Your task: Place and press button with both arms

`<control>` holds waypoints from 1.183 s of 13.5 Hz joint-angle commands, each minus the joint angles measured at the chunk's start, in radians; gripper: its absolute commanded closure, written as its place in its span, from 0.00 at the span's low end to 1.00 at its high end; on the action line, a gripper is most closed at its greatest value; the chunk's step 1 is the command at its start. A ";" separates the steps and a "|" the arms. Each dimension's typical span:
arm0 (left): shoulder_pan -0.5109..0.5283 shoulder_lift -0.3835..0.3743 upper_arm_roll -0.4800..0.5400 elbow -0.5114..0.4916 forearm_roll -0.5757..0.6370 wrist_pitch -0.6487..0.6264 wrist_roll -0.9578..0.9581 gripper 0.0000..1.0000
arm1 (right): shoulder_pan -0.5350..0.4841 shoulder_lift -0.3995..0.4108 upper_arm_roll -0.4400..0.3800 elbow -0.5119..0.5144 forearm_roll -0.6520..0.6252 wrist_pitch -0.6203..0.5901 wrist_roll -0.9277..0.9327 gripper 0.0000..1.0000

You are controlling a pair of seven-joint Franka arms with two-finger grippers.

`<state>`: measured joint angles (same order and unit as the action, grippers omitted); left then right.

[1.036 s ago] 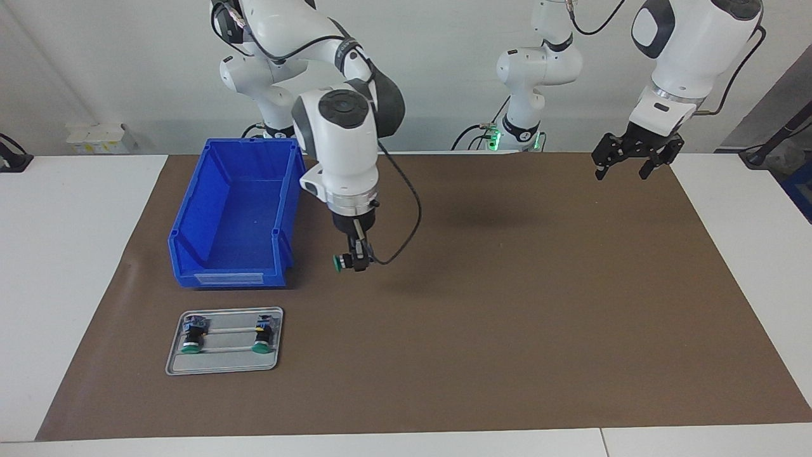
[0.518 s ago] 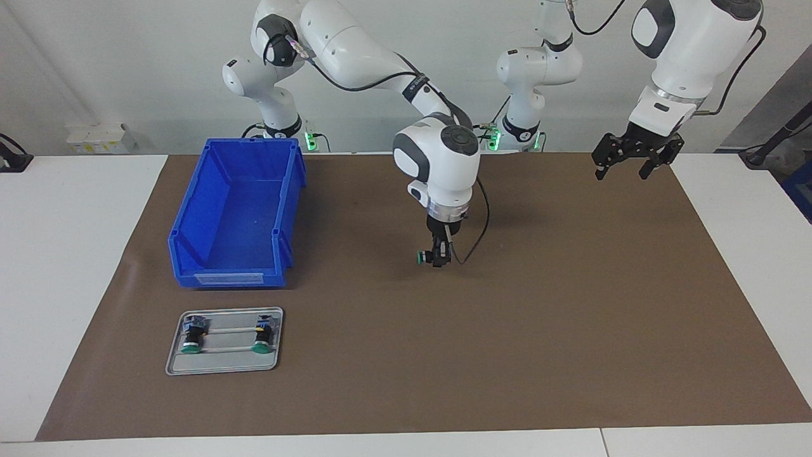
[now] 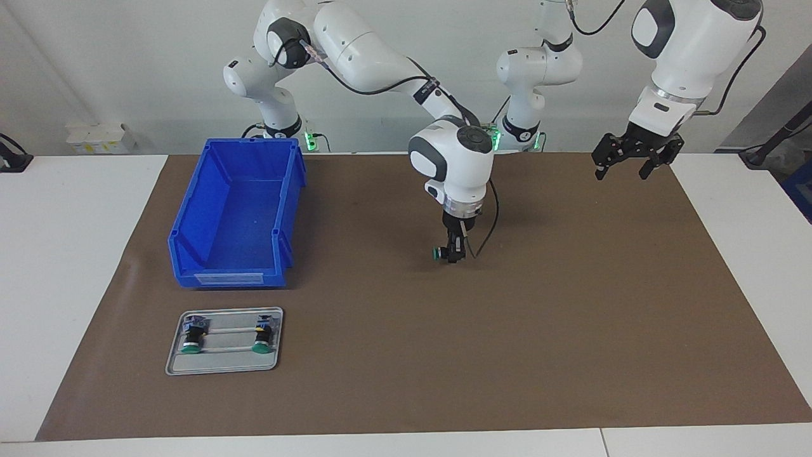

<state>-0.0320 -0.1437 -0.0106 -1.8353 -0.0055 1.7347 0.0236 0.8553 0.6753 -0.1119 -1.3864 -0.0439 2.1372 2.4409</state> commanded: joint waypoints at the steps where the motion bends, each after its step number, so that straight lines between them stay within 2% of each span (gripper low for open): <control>1: 0.004 -0.030 0.000 -0.033 0.016 0.011 0.010 0.00 | 0.025 -0.048 0.005 -0.117 -0.043 0.082 0.015 1.00; 2: 0.004 -0.030 0.000 -0.033 0.016 0.011 0.010 0.00 | 0.027 -0.048 0.005 -0.123 -0.047 0.082 0.015 1.00; 3: 0.004 -0.030 0.000 -0.033 0.016 0.011 0.010 0.00 | 0.028 -0.049 0.005 -0.126 -0.048 0.082 0.015 0.86; 4: 0.003 -0.030 0.000 -0.033 0.016 0.011 0.010 0.00 | 0.028 -0.049 0.005 -0.129 -0.048 0.086 0.013 0.27; 5: 0.004 -0.030 0.000 -0.033 0.016 0.011 0.010 0.00 | 0.028 -0.051 0.003 -0.128 -0.050 0.070 0.009 0.00; 7: 0.003 -0.030 0.000 -0.033 0.016 0.011 0.010 0.00 | 0.033 -0.054 0.003 -0.111 -0.065 0.018 0.001 0.00; 8: 0.004 -0.030 0.000 -0.033 0.016 0.011 0.010 0.00 | 0.031 -0.081 0.003 -0.112 -0.092 -0.015 -0.014 0.00; 10: 0.004 -0.030 0.000 -0.033 0.016 0.011 0.010 0.00 | 0.016 -0.170 0.003 -0.149 -0.097 -0.057 -0.084 0.00; 14: 0.003 -0.030 0.000 -0.033 0.016 0.011 0.010 0.00 | -0.094 -0.419 0.003 -0.328 -0.094 -0.065 -0.366 0.00; 16: 0.004 -0.030 0.000 -0.033 0.016 0.011 0.010 0.00 | -0.168 -0.476 0.003 -0.356 -0.094 -0.094 -0.565 0.00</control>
<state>-0.0320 -0.1437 -0.0106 -1.8353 -0.0055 1.7347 0.0235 0.7461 0.2894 -0.1192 -1.6403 -0.1210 2.0395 2.0214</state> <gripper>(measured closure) 0.000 0.000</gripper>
